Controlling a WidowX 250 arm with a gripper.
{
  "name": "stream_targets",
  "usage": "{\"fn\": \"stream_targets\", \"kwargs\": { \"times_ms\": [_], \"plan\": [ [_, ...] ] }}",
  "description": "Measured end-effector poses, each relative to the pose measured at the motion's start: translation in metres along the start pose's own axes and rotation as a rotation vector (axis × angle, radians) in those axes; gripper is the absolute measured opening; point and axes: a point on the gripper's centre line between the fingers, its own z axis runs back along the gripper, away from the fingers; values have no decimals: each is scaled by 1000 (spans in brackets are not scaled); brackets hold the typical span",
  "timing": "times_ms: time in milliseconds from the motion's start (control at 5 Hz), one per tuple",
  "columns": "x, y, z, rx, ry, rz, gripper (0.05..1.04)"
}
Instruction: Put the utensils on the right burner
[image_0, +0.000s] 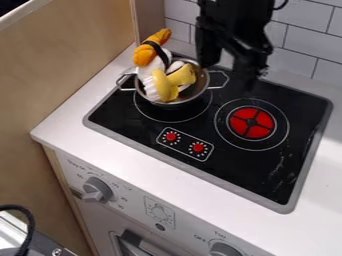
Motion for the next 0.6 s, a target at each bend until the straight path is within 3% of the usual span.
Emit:
{"fn": "stream_targets", "kwargs": {
  "times_ms": [200,600],
  "plan": [
    [-7,7,-2,46,-24,-3,999],
    [-6,24,-18,90,-83,-19,999]
  ]
}}
